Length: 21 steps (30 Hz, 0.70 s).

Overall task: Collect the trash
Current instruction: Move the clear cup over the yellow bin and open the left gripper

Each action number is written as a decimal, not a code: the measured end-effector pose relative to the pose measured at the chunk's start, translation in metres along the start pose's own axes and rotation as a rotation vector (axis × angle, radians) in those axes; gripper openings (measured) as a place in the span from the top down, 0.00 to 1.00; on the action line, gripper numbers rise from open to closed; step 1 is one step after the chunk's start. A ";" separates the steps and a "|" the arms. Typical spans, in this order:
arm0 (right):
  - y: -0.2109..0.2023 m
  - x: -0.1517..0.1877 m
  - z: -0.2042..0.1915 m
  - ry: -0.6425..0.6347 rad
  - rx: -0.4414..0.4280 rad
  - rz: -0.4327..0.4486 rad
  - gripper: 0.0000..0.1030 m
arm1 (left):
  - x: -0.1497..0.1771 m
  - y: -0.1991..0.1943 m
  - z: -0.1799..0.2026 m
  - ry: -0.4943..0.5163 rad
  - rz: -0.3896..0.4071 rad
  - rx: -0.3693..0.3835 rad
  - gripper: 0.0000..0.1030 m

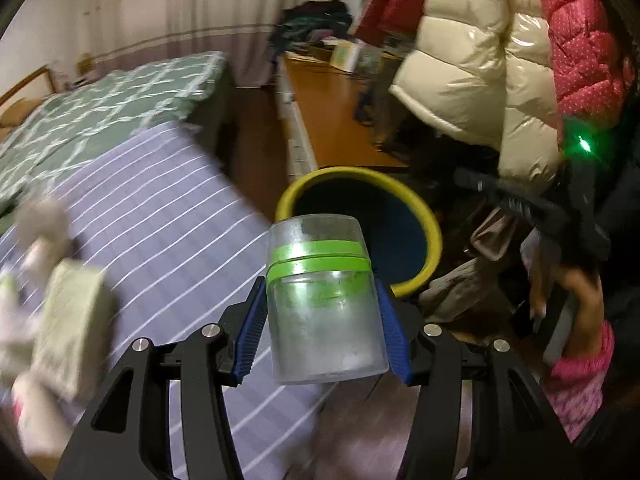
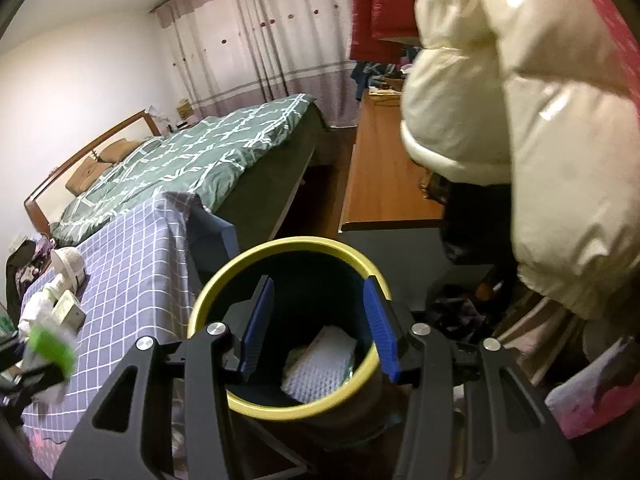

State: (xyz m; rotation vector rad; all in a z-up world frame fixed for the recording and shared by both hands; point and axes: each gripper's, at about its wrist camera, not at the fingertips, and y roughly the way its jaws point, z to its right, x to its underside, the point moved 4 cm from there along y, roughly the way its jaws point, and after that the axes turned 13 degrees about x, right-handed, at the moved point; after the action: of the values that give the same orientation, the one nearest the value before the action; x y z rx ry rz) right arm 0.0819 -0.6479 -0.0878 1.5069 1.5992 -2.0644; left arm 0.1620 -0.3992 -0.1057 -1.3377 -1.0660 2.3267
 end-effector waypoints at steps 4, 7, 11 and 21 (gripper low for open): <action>0.003 0.004 0.017 0.020 0.009 -0.011 0.56 | -0.034 0.050 0.015 0.016 -0.029 0.032 0.49; 0.008 0.007 0.024 0.028 0.021 -0.024 0.56 | -0.049 0.085 0.021 0.027 -0.047 0.033 0.49; 0.013 0.009 0.028 0.037 0.029 -0.037 0.53 | -0.060 0.117 0.021 0.026 -0.063 0.018 0.41; 0.011 0.013 0.006 0.008 -0.004 -0.043 0.52 | -0.055 0.031 0.015 0.030 0.097 -0.013 0.19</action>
State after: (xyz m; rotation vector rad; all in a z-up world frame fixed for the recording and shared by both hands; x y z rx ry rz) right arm 0.0783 -0.6519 -0.1057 1.4943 1.6520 -2.0781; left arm 0.1841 -0.4581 -0.0874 -1.4551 -1.0310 2.3641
